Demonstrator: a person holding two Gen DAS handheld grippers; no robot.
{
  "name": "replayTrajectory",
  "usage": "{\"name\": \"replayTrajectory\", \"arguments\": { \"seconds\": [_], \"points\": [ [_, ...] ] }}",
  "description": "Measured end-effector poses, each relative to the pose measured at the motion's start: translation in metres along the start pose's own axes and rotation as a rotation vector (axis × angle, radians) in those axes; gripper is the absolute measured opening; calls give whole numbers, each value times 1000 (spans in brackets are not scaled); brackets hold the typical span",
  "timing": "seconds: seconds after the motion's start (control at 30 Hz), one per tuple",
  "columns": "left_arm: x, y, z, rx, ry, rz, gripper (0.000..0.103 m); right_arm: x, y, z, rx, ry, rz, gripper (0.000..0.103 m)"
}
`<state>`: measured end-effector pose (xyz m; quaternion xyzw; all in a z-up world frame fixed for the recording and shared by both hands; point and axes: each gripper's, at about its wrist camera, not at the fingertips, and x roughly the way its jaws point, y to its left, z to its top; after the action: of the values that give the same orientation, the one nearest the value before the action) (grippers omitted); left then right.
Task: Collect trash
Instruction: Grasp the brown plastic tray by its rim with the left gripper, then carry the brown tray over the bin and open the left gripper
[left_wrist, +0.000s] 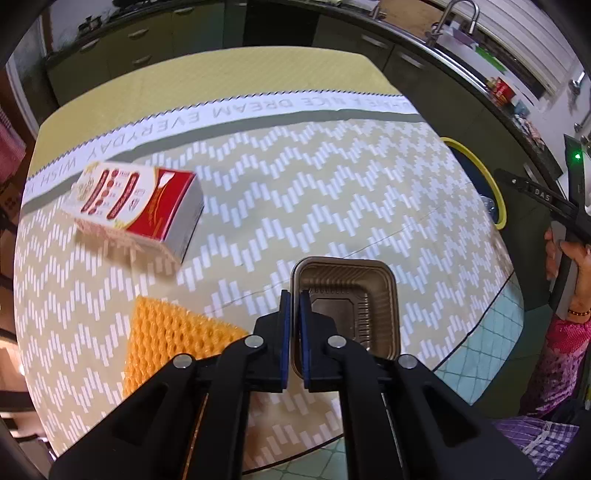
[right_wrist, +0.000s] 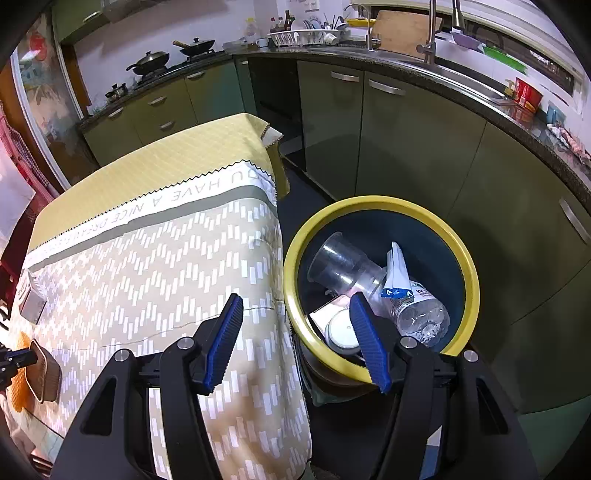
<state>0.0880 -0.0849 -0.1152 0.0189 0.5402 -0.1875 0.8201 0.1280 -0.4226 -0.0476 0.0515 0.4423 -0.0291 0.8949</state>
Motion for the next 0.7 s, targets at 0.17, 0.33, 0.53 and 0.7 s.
{"name": "replayTrajectory", "arguments": {
  "seconds": [0.17, 0.33, 0.53, 0.7],
  "points": [
    [-8, -10, 6, 32, -21, -10, 5, -5, -2, 0, 1, -10, 1, 60],
    [-19, -26, 17, 75, -43, -31, 5, -14, -7, 1, 6, -28, -5, 60],
    [-33, -60, 43, 160, -84, -67, 5, -29, -23, -2, 30, -53, -23, 60],
    [-38, -102, 70, 245, -100, -102, 5, -48, -49, -9, 64, -79, -59, 60]
  ]
}}
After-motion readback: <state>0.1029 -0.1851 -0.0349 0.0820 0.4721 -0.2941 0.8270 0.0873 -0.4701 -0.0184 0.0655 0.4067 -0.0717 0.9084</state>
